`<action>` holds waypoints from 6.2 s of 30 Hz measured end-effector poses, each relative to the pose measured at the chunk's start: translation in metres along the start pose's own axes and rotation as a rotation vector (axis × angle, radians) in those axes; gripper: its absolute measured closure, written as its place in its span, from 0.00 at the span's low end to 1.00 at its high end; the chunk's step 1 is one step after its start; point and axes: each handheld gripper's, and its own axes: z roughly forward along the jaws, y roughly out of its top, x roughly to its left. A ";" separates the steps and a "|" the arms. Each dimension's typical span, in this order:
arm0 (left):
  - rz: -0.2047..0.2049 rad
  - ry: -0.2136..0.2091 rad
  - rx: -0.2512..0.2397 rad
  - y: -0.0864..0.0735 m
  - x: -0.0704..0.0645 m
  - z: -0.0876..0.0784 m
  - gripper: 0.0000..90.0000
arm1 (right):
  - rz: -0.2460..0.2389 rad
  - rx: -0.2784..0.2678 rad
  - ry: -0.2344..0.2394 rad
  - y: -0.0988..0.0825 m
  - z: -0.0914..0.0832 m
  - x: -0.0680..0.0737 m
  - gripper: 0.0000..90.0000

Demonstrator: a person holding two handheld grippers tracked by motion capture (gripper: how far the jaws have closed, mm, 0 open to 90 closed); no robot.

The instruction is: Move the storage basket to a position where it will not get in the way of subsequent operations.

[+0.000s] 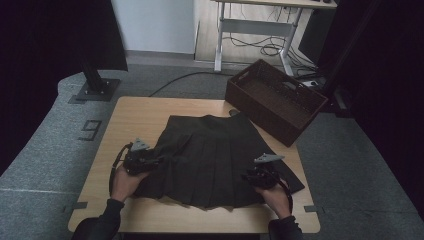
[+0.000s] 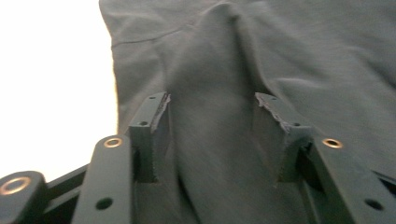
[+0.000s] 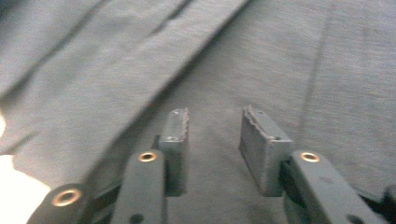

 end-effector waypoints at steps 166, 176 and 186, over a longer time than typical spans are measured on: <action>0.062 0.010 0.005 0.026 0.019 0.013 0.34 | -0.034 -0.023 -0.078 0.035 0.006 -0.018 0.56; 0.157 0.058 0.078 0.048 0.016 0.066 0.41 | 0.009 0.011 -0.126 0.050 0.049 -0.038 0.57; 0.151 0.100 0.116 0.052 0.019 0.079 0.98 | 0.022 -0.012 -0.133 0.052 0.051 -0.041 0.99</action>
